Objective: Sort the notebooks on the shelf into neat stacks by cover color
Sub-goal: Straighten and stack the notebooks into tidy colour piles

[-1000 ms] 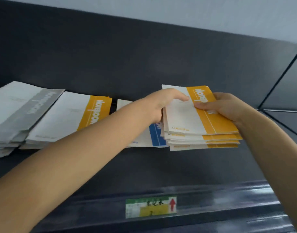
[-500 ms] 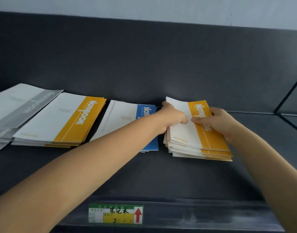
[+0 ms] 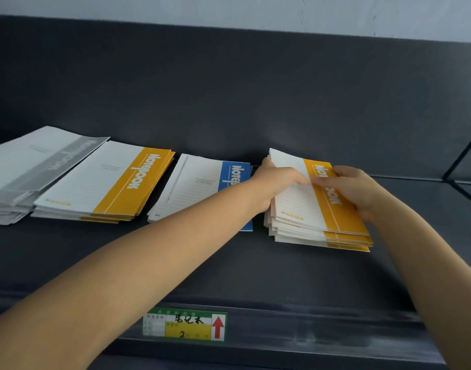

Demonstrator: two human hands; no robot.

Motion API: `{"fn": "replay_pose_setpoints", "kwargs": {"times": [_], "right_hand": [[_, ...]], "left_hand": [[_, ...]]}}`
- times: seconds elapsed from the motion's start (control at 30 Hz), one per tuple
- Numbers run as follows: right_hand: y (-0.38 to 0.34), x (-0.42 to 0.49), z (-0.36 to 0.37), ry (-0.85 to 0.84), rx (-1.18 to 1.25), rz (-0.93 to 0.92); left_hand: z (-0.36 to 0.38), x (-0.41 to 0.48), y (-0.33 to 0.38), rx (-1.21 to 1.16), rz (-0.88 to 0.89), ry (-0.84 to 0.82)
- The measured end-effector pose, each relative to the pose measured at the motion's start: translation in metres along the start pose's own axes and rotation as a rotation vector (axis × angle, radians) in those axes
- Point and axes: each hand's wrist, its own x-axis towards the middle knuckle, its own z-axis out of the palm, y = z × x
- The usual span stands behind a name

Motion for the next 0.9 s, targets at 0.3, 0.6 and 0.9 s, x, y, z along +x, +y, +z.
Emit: {"fn": "replay_pose_setpoints", "kwargs": {"times": [0.3, 0.6, 0.9], "right_hand": [[-0.033, -0.024, 0.023, 0.290, -0.540, -0.474], [-0.112, -0.072, 0.156, -0.053, -0.397, -0.600], [-0.185, -0.109, 0.306, -0.182, -0.622, -0.676]], "left_hand": [[-0.072, -0.036, 0.019, 0.334, 0.320, 0.105], [-0.228, -0.080, -0.001, 0.722, 0.351, 0.359], [-0.417, -0.126, -0.019, 1.015, -0.084, 0.605]]}}
